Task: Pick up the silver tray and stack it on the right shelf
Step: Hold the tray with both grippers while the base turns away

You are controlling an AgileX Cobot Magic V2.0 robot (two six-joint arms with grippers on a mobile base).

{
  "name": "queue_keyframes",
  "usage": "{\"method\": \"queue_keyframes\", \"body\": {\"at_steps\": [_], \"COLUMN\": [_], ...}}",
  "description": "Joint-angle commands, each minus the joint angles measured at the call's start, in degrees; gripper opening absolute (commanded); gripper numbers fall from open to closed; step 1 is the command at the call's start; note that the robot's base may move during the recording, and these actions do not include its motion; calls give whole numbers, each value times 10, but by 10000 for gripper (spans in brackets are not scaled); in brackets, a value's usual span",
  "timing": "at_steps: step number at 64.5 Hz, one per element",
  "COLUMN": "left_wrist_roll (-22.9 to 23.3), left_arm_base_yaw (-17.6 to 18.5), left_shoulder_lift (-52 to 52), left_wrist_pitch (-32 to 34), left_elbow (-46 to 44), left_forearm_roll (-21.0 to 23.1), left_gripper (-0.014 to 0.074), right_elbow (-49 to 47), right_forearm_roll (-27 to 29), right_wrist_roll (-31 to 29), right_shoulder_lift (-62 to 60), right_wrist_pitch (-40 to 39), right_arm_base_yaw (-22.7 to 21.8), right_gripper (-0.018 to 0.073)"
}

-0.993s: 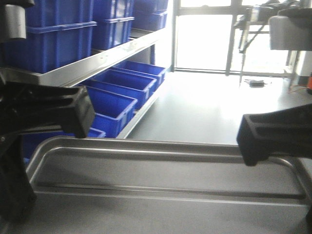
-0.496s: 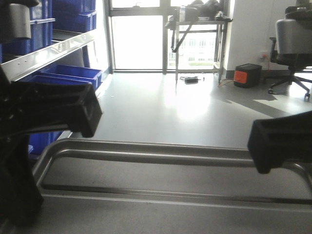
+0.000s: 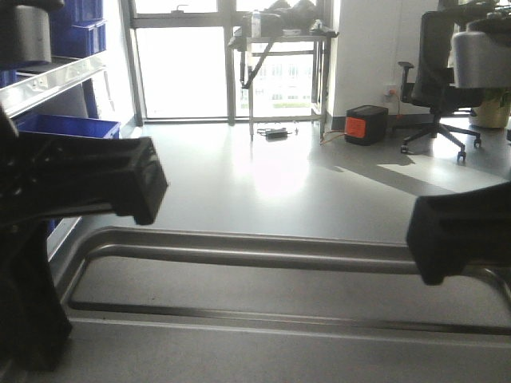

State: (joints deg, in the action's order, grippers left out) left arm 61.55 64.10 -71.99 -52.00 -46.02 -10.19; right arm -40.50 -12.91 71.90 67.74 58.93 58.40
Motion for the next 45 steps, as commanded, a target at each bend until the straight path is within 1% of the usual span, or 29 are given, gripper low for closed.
{"method": "queue_keyframes", "body": {"at_steps": [1,45], "left_wrist_roll": [1,1], "left_arm_base_yaw": [-3,-3], "left_shoulder_lift": [12,12], "left_wrist_pitch": [-79,-79], "left_elbow": [-8,-8], "left_forearm_roll": [-48,-48], "left_gripper": [-92,-92], "right_elbow": [-7,-8], "right_forearm_roll": [-44,-44], "right_wrist_roll": [-1,-1], "right_shoulder_lift": [-10,-10], "right_wrist_pitch": [142,142], "right_arm_base_yaw": [-6,-6], "right_gripper": [59,59]}}
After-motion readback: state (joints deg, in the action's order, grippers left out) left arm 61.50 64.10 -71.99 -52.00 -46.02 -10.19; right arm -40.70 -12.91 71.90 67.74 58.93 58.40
